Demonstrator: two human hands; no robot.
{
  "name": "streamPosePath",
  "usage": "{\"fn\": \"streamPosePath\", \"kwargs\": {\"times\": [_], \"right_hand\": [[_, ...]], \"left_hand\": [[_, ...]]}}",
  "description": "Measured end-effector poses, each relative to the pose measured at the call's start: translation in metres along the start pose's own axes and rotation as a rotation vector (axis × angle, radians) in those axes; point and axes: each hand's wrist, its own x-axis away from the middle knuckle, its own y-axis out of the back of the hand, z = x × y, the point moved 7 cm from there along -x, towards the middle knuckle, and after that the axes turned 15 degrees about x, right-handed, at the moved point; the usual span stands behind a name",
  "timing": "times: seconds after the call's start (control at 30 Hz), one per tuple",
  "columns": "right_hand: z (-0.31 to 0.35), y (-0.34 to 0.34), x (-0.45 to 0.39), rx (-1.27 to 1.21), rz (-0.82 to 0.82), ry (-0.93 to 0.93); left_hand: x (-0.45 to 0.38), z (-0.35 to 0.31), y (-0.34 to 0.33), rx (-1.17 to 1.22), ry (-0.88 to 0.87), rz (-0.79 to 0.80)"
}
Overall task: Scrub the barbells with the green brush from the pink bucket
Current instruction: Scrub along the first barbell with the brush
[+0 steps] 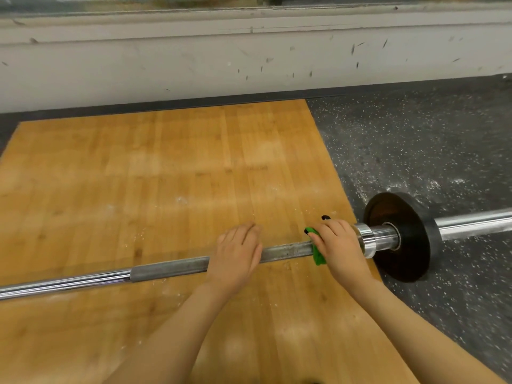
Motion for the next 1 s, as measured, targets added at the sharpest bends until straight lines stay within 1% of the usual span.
{"fn": "streamPosePath", "kwargs": {"times": [0.07, 0.17, 0.3, 0.4, 0.57, 0.7, 0.77, 0.87, 1.0], "right_hand": [[0.003, 0.002, 0.002, -0.009, -0.027, -0.004], [0.017, 0.001, 0.008, 0.006, -0.032, 0.009], [0.050, -0.008, 0.025, -0.008, -0.011, 0.095], [0.064, -0.007, 0.035, 0.044, -0.016, 0.136], [0.044, -0.007, 0.044, 0.083, -0.045, 0.172], [0.005, -0.001, 0.045, 0.118, -0.055, 0.116], [-0.004, 0.001, 0.043, 0.135, -0.037, 0.080], [0.004, 0.000, 0.040, 0.131, -0.025, 0.048], [0.037, -0.006, 0.036, 0.100, -0.015, 0.117]], "left_hand": [[-0.007, 0.004, -0.001, -0.001, 0.062, -0.009], [-0.006, 0.006, -0.007, -0.032, 0.119, 0.024], [0.005, 0.000, -0.013, -0.039, 0.130, 0.067], [0.011, -0.003, -0.013, -0.036, 0.146, 0.075], [0.018, -0.005, -0.014, -0.037, 0.144, 0.098], [0.020, -0.006, -0.015, -0.019, 0.166, 0.146], [0.020, -0.008, -0.014, -0.007, 0.156, 0.152], [0.017, -0.008, -0.014, 0.013, 0.142, 0.144], [0.009, -0.005, -0.012, 0.016, 0.149, 0.142]]}}
